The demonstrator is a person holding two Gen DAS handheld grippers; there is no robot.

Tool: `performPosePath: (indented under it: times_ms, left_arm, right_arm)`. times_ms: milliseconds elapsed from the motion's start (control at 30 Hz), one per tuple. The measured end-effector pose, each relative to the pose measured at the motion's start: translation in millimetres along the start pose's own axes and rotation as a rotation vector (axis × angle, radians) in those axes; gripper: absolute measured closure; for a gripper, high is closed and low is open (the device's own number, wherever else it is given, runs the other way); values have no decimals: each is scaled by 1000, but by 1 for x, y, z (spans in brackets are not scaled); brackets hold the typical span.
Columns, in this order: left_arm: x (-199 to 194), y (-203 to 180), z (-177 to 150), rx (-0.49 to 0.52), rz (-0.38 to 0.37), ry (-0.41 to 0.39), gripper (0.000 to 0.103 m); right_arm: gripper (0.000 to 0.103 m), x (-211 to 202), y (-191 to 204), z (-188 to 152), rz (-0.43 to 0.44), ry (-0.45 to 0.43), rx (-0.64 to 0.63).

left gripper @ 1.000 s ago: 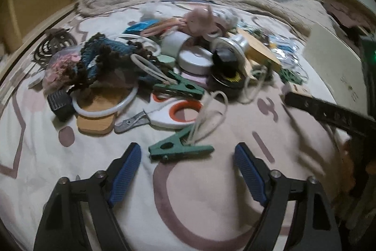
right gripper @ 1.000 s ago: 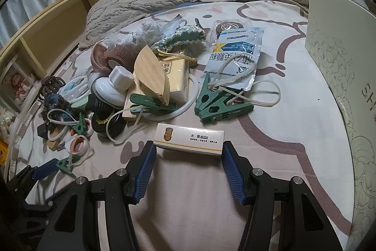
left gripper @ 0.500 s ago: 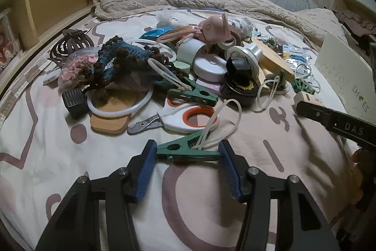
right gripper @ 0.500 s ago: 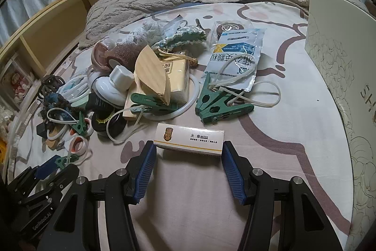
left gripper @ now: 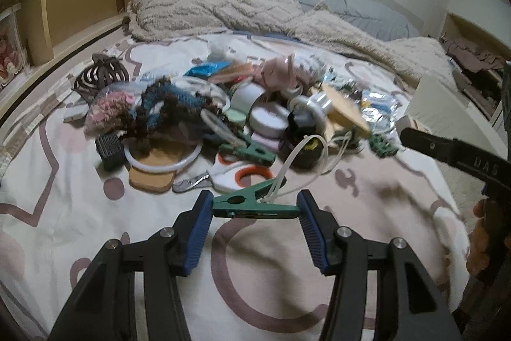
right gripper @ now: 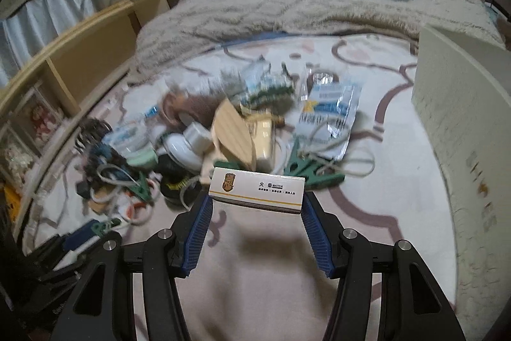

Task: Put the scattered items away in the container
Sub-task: 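Lift the cream box with the right tool and carry it over the white box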

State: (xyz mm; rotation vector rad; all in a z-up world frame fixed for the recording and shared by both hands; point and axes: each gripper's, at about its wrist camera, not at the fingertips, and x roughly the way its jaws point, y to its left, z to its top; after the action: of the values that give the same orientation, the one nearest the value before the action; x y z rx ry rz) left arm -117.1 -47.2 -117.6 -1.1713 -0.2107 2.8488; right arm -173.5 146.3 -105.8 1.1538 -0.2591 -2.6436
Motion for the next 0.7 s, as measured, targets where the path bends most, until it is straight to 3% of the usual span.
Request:
performPosePath:
  times_ms: [500,700]
  left_arm:
    - [-41,-34,41,29,-71,-123,49]
    - [-48,-58,65,46,-118,-160,49]
  right_arm:
    - [45,-83,-8,73,25,-252,76]
    - [45,-109,-29,96,-48,-325,94]
